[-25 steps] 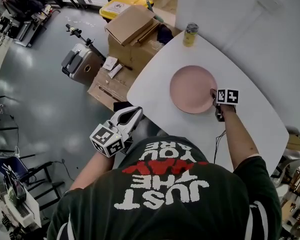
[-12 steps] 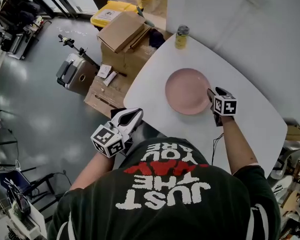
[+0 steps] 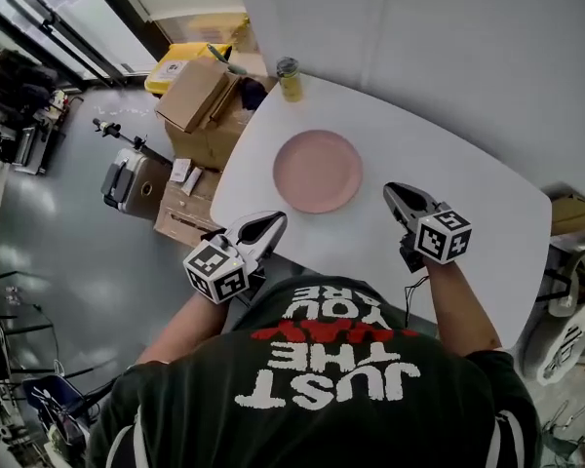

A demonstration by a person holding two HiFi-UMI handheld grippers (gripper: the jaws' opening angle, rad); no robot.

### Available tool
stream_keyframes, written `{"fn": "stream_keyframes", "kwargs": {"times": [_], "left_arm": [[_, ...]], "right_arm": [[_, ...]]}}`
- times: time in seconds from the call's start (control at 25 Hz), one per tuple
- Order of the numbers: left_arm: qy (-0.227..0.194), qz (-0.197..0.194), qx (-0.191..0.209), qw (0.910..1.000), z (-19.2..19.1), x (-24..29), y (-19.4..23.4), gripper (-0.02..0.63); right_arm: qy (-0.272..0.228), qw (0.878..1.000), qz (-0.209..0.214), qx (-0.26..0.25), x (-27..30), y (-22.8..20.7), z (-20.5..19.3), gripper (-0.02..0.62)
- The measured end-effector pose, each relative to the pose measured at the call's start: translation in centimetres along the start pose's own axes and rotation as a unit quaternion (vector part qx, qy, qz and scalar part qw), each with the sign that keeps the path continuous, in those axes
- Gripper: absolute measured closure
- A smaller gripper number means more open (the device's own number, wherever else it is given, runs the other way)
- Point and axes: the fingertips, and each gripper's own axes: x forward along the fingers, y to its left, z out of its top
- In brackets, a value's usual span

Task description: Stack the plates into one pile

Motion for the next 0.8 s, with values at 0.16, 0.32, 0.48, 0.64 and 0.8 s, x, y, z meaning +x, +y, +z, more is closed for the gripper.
{"fn": "stream_keyframes", "kwargs": {"times": [0.16, 0.32, 0.48, 0.64, 0.8], "left_arm": [[0.029, -0.020, 0.035, 0.9987, 0.2, 2.1, -3.2, 0.598], [0.042, -0.042, 0.068, 0.9959, 1.9, 2.8, -4.6, 0.598], [0.035, -0.066, 0.081, 0.9939, 3.5, 2.8, -5.2, 0.598], [0.029, -0.096, 0.091, 0.9908, 4.1, 0.0, -1.6, 0.598], [0.022, -0.137, 0.076, 0.9874, 4.0, -4.0, 3.4, 0.598]], "right_arm": [[-0.077, 0.994, 0.059, 0.045, -6.3, 1.0, -0.3, 0.586], [-0.125, 0.989, 0.044, 0.070, -11.5, 1.1, -2.4, 0.588], [-0.141, 0.987, 0.013, 0.073, -14.2, 2.1, -3.2, 0.588], [-0.147, 0.988, -0.018, 0.043, -11.0, 6.0, -2.3, 0.588], [-0.143, 0.987, -0.065, 0.038, -5.9, 10.7, -1.8, 0.588]]}}
